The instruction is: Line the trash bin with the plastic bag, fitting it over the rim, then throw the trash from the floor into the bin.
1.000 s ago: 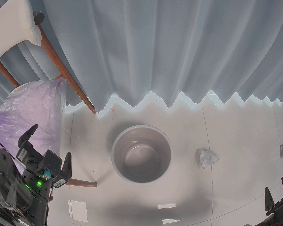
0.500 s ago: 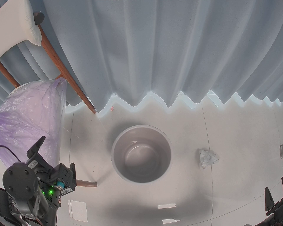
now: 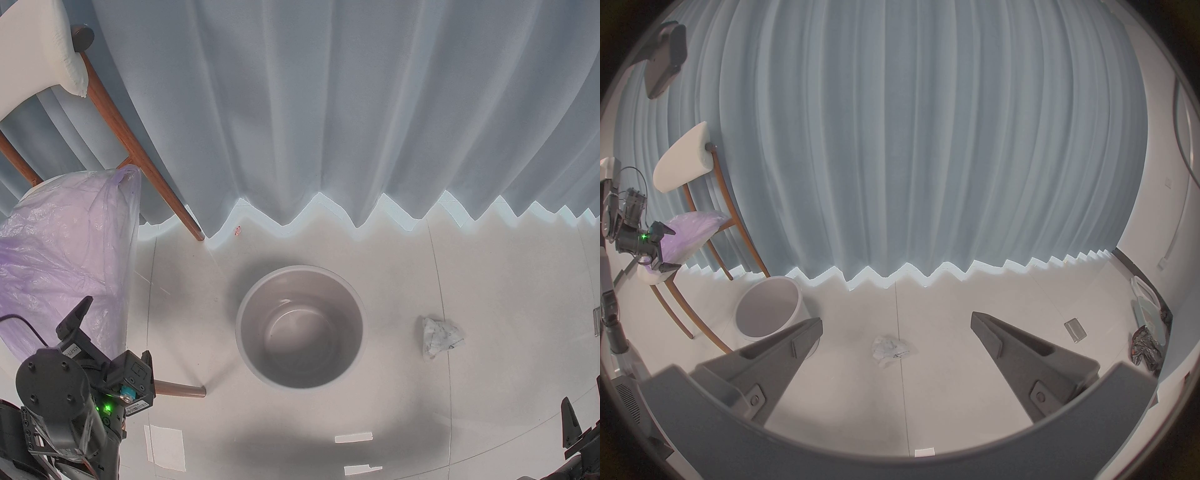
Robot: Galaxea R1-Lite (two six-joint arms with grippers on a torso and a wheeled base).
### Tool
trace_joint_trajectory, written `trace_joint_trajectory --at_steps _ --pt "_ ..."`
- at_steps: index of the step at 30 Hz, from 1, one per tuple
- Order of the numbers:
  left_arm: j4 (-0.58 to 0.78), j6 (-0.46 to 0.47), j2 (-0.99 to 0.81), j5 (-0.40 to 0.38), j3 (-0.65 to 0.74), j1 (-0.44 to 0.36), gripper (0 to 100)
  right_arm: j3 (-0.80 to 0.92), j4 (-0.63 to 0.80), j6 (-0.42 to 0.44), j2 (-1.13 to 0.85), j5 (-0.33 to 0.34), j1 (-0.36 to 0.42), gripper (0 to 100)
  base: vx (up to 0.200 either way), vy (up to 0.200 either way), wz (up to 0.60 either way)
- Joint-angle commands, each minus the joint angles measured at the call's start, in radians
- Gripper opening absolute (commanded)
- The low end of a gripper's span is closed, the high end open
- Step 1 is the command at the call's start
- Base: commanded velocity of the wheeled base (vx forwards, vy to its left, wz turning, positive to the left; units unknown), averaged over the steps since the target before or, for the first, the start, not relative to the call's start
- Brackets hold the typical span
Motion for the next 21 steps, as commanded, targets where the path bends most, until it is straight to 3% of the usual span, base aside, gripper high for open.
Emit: trace_joint_trajectory --at_steps 1,19,20,21 --pt "0.0 0.001 -0.005 0.0 -0.001 0.008 100 0.018 0.0 0.0 -0.016 0.0 0.0 100 0.0 0.0 0.0" --pt "0.0 0.004 0.01 -0.012 -0.035 0.113 100 0.018 0.0 0.0 -0.016 0.0 0.0 100 0.0 0.0 0.0" --pt "0.001 0.001 0.009 -0.015 -0.035 0.113 0 0.018 0.0 0.0 -0.016 0.0 0.001 100 0.0 0.0 0.0" --pt "0.001 -0.001 0.009 -0.027 -0.036 0.113 0 0.018 0.0 0.0 -0.018 0.0 0.0 100 0.0 0.0 0.0"
